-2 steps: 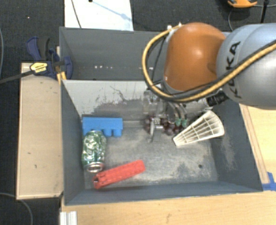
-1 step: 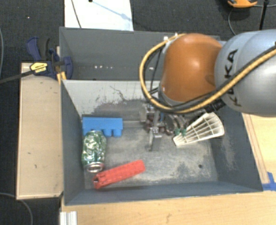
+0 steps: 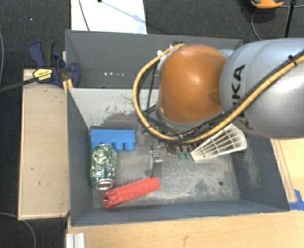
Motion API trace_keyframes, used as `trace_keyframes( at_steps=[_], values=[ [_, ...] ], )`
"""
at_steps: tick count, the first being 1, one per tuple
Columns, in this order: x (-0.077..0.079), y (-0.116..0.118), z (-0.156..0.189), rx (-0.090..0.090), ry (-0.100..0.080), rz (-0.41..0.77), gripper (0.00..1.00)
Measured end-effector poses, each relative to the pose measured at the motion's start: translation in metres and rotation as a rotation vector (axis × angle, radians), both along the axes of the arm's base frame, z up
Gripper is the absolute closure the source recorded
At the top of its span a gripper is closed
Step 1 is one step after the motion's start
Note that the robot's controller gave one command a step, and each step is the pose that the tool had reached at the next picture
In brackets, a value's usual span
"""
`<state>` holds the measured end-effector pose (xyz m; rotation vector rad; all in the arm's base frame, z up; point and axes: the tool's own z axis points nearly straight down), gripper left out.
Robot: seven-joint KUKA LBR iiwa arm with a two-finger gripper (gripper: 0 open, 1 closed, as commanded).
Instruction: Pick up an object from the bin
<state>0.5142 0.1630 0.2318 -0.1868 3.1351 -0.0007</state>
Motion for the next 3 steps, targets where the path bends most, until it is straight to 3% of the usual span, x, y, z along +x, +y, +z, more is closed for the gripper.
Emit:
trace_keyframes(
  at_steps=[1,2,3],
  values=[
    [-0.015,0.003,-0.033,0.009,-0.013,-0.014,0.0],
    [-0.03,-0.043,-0.047,-0.001,0.009,0.049,0.0],
    [-0.03,-0.038,-0.023,-0.003,0.001,0.071,0.0]
  ],
)
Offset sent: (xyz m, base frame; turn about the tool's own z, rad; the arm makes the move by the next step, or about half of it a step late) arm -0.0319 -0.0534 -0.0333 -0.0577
